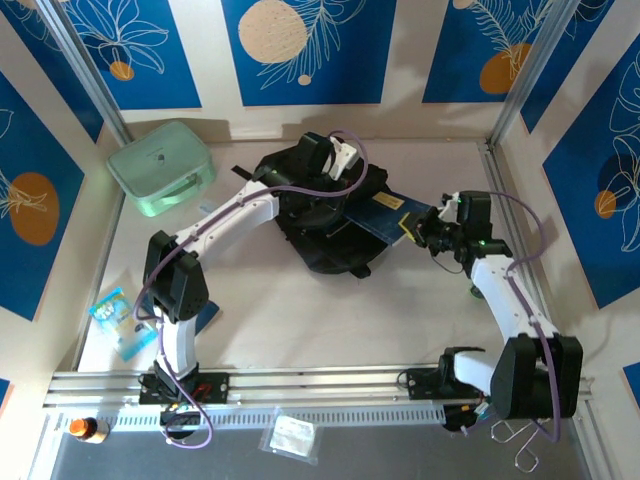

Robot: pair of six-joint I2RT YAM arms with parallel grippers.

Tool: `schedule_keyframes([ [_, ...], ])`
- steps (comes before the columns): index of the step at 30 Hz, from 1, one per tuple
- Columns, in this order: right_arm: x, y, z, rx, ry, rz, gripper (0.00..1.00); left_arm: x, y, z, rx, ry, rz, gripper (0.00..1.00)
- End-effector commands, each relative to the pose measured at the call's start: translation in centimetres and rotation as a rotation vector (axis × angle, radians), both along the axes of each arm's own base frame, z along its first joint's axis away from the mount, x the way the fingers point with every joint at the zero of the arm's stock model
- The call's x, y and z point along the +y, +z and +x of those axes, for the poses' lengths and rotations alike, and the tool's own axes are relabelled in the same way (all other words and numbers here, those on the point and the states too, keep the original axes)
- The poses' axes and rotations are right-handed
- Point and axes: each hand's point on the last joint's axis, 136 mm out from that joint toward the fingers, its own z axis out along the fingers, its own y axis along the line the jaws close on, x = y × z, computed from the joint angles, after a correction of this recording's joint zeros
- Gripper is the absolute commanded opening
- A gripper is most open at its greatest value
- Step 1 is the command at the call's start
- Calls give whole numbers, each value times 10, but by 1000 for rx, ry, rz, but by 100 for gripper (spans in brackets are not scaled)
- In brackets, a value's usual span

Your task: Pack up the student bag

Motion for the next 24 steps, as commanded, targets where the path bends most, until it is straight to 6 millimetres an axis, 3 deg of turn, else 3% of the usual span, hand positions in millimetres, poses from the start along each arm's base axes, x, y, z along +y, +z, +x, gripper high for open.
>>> schedule_keyframes([
  [1, 25, 11, 8, -41, 63, 67, 6, -10, 52, -7, -88, -43, -127, 0],
  [9, 30, -13, 14, 55, -10, -4, 6, -9, 55, -10, -93, -51, -145, 0],
  [14, 44, -18, 23, 61, 19, 24, 6, -9, 55, -15, -89, -61, -156, 0],
  [19, 51, -27, 41, 71, -7, 1, 5, -6, 56, -17, -97, -56, -169, 0],
  [24, 55, -53, 68, 125, -86, -89, 5, -9, 60, -18, -91, -61, -191, 0],
])
